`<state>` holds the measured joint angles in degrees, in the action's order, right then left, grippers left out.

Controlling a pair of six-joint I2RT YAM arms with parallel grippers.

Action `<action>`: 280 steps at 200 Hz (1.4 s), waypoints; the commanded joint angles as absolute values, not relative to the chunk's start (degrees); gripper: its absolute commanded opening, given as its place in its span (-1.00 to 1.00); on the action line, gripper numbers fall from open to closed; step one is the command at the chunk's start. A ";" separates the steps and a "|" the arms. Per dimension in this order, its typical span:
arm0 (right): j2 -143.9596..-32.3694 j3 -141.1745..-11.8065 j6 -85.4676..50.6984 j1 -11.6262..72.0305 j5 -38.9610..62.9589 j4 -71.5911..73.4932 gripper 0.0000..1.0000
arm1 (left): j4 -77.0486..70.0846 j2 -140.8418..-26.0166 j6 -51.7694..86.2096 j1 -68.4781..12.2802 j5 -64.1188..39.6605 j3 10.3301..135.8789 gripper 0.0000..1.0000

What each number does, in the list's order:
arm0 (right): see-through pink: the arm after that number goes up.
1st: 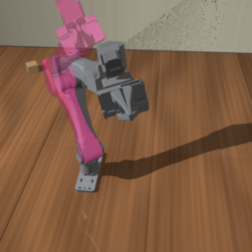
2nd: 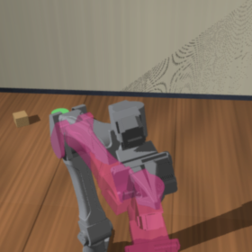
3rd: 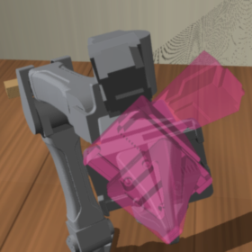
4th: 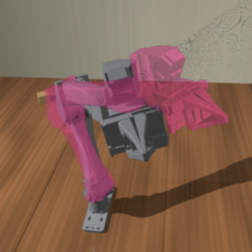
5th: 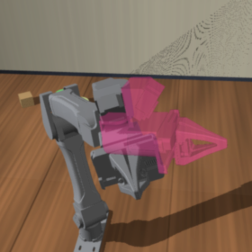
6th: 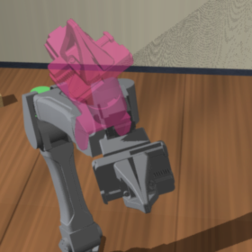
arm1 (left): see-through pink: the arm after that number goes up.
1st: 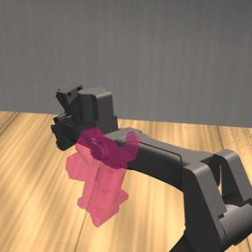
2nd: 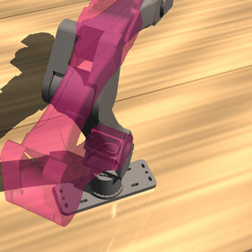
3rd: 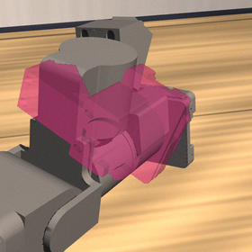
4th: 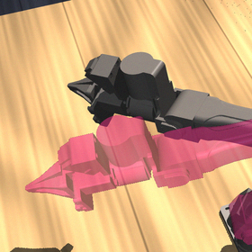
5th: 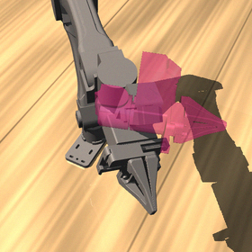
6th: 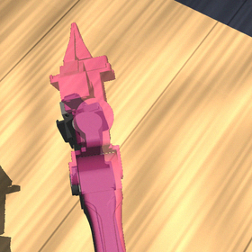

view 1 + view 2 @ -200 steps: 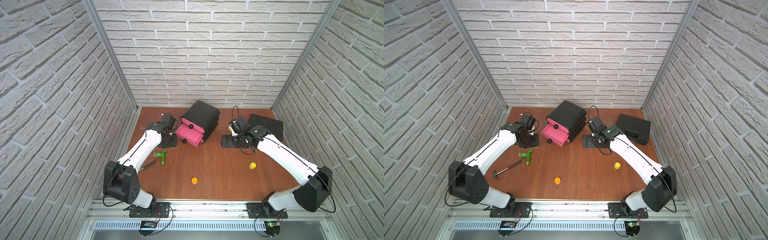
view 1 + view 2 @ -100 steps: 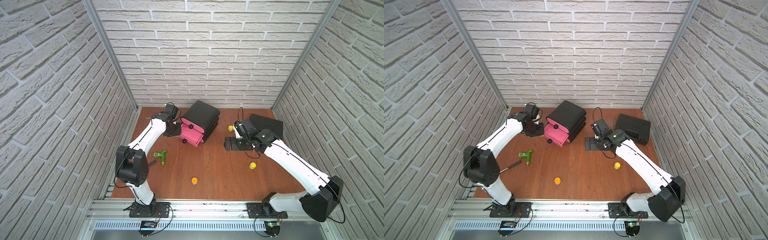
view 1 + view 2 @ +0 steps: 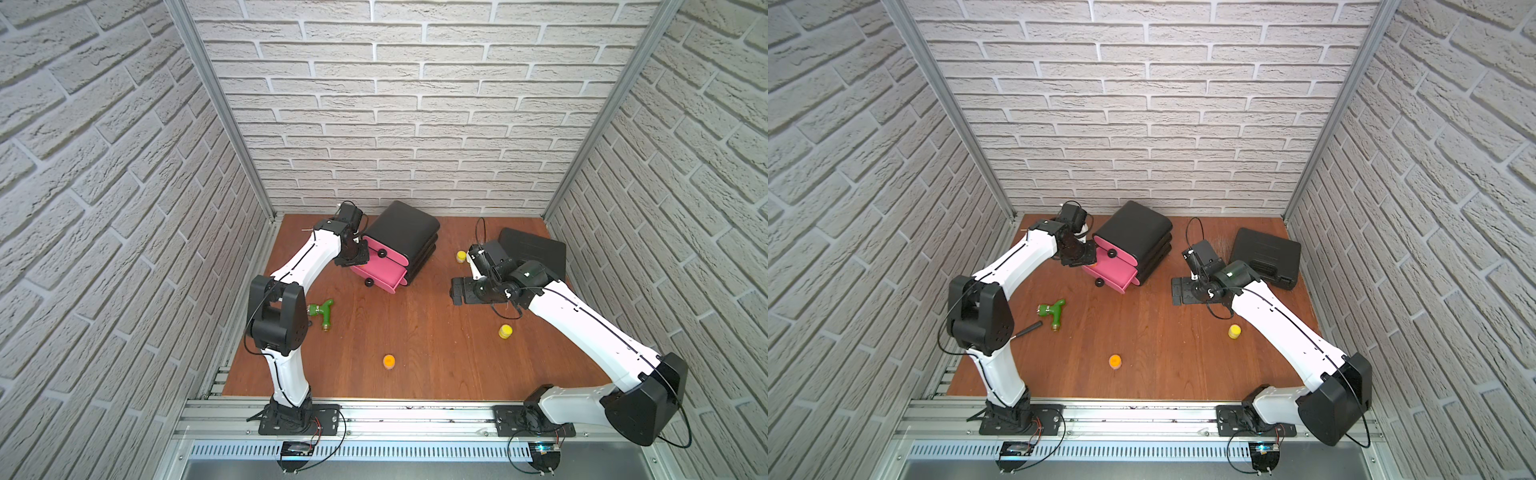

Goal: Put the paint cans in the drawer according to color
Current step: Place the paint can in the drawer, then pick up the paint can at the center of the board.

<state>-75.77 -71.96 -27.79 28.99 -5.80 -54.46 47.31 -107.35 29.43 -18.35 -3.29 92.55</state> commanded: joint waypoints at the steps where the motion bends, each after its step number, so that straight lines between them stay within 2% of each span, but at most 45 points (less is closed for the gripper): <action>1: -75.14 -73.04 -26.66 29.17 -6.68 -54.69 1.00 | 44.47 -108.14 29.79 -18.85 -4.80 93.75 -0.45; 24: -74.97 -72.77 -26.16 29.17 -6.85 -55.01 1.00 | 44.33 -109.37 29.88 -19.28 -4.90 94.17 -0.39; 99: -74.54 -71.38 -25.89 29.68 -6.29 -54.37 1.00 | 44.22 -110.07 30.10 -19.39 -6.17 95.46 0.00; 125: -75.31 -71.14 -25.57 31.54 -5.27 -52.89 0.96 | 44.80 -107.98 30.65 -18.73 -6.84 96.22 0.02; 146: -77.57 -71.92 -25.18 35.04 -5.73 -52.32 0.92 | 44.33 -104.73 32.04 -17.50 -8.17 94.93 -0.04; 182: -83.28 -73.75 -24.48 43.69 -7.23 -50.34 0.80 | 44.11 -97.67 33.73 -14.07 -12.33 90.01 -0.01; 211: -89.06 -76.12 -21.35 51.24 -8.54 -48.78 0.69 | 45.07 -91.60 35.84 -9.58 -16.59 83.41 0.08; 250: -96.41 -77.05 -17.13 58.67 -5.00 -42.68 0.49 | 45.39 -84.16 36.16 -2.73 -21.97 73.27 0.24; 280: -102.29 -79.23 -15.36 62.53 -4.93 -41.68 0.49 | 43.96 -80.40 35.34 2.86 -26.86 66.86 0.33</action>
<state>-99.35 -76.97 -18.28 60.23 -5.48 -44.69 45.01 -83.70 35.83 -0.49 -21.17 70.52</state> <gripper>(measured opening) 0.739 0.653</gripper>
